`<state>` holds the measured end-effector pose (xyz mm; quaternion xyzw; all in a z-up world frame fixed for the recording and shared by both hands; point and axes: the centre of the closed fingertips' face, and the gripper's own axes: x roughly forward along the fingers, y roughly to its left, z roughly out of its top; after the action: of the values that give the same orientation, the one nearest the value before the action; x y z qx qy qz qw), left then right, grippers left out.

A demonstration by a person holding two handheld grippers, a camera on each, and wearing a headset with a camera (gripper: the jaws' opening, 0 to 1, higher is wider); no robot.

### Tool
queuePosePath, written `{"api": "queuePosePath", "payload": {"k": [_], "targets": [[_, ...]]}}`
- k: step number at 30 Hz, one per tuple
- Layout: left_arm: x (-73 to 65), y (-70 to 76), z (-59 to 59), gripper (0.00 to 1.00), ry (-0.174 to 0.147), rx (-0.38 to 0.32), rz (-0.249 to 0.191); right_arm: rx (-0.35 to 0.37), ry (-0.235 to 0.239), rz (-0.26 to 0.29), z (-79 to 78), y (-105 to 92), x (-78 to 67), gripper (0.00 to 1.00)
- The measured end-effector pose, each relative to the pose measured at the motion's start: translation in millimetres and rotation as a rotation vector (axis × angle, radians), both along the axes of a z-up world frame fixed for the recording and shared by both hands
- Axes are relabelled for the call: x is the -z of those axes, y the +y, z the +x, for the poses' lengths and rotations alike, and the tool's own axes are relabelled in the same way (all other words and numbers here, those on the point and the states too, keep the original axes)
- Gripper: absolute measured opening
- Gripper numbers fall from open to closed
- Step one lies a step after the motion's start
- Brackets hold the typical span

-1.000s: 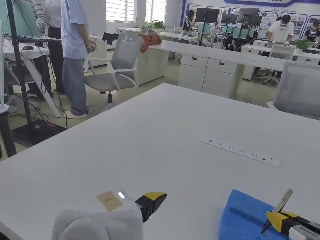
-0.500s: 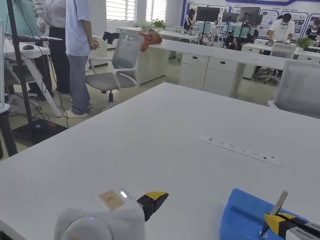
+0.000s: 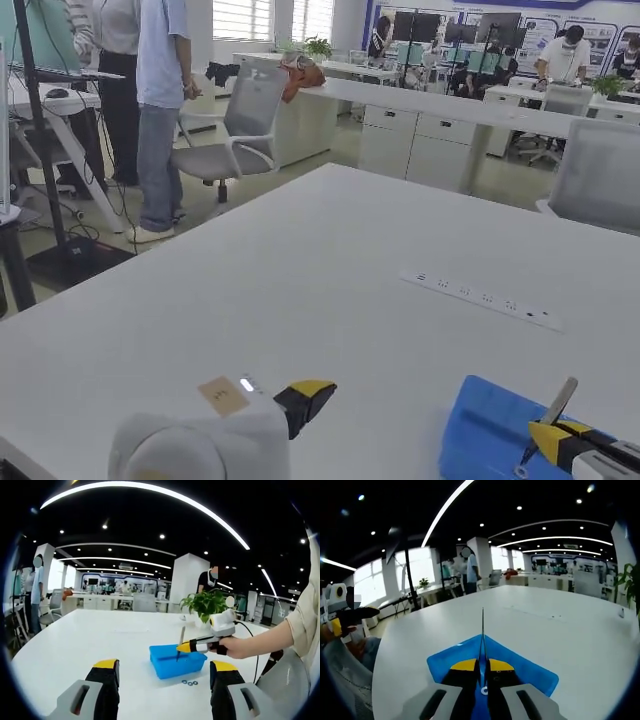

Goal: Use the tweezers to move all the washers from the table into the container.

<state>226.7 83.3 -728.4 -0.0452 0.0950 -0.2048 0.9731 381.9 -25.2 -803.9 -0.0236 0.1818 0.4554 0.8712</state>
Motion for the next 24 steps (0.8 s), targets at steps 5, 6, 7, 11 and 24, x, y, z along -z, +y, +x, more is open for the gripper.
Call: {"api": "queuePosePath", "payload": {"k": [5, 6, 7, 11, 24], "targets": [[0.4, -0.4, 0.0, 0.74, 0.001, 0.002, 0.005, 0.011, -0.003, 0.034, -0.7, -1.6, -8.1, 0.03], [0.4, -0.5, 0.0, 0.75, 0.001, 0.003, 0.005, 0.011, -0.006, 0.036, -0.9, -1.7, -10.0, 0.03], [0.1, -0.5, 0.0, 0.75, 0.0, 0.003, 0.005, 0.01, -0.012, 0.041, -1.0, -1.9, -13.3, 0.03], [-0.7, 0.0, 0.0, 0.75, -0.003, 0.0, 0.003, 0.016, -0.034, 0.082, -2.3, -2.1, -28.6, 0.03], [-0.2, -0.7, -0.4, 0.74, 0.0, 0.003, 0.006, -0.007, -0.061, 0.182, -18.0, -0.4, -57.9, 0.03]]}}
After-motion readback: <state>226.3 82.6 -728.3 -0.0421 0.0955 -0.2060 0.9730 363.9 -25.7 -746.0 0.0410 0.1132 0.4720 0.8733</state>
